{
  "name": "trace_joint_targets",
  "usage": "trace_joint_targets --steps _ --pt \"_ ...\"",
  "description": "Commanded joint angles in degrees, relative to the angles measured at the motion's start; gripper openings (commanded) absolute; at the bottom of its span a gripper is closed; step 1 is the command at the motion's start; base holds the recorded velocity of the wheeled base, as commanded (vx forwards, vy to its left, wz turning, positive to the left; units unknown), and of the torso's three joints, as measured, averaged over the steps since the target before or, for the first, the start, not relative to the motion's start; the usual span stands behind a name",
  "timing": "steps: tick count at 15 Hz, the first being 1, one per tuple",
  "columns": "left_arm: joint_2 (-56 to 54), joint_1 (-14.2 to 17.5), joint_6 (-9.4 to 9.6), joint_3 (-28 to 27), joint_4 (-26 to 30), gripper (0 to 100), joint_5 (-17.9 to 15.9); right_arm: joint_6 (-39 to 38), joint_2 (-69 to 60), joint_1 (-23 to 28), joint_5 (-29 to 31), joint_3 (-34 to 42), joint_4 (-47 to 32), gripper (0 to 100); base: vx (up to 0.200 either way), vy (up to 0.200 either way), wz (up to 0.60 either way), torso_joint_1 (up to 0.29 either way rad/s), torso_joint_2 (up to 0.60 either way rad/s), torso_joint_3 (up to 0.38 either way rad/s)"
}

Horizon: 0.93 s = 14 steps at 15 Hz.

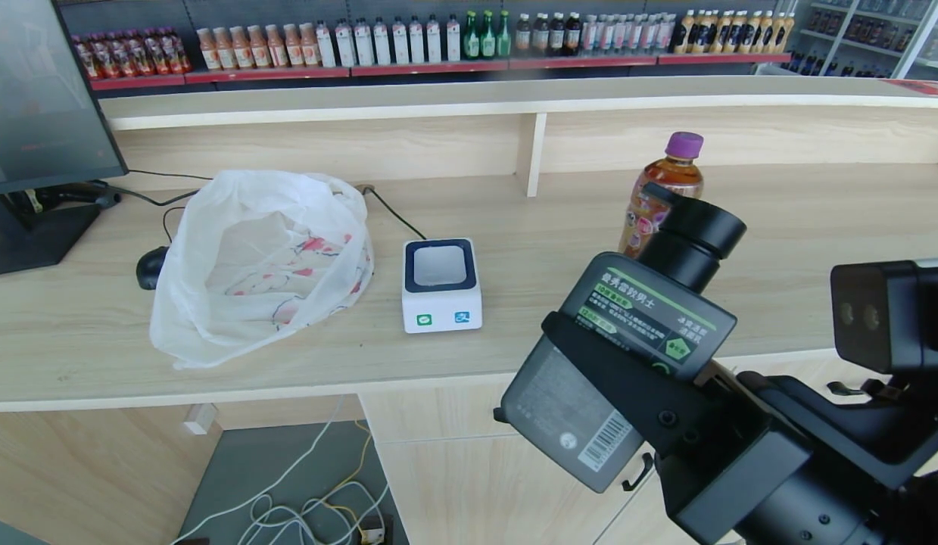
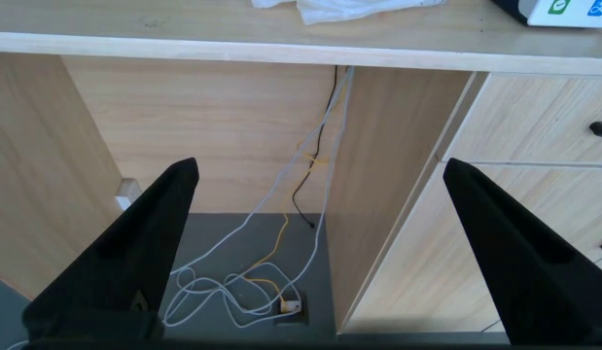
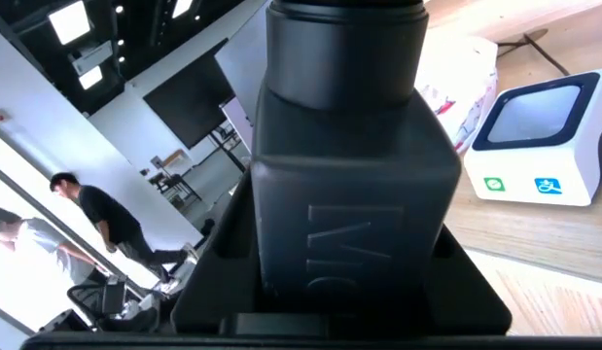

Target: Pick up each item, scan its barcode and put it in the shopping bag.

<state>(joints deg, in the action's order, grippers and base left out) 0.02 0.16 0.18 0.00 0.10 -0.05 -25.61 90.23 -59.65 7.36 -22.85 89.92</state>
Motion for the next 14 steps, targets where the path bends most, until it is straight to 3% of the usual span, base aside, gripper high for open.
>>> trace_joint_targets --steps 1,8,14 --pt "0.0 0.0 -0.01 0.0 0.0 100 0.0 -0.1 0.2 0.0 0.0 0.1 0.1 0 0.000 0.000 0.00 0.000 0.00 0.000" --pt "0.0 0.0 -0.01 0.0 0.0 100 0.0 0.3 0.3 0.1 0.1 0.0 0.1 0 0.000 0.000 0.00 0.000 0.00 0.000" --pt "0.0 0.0 -0.01 0.0 0.0 100 0.0 15.2 4.2 5.5 1.6 0.5 0.1 0 0.000 0.000 0.00 0.000 0.00 0.000"
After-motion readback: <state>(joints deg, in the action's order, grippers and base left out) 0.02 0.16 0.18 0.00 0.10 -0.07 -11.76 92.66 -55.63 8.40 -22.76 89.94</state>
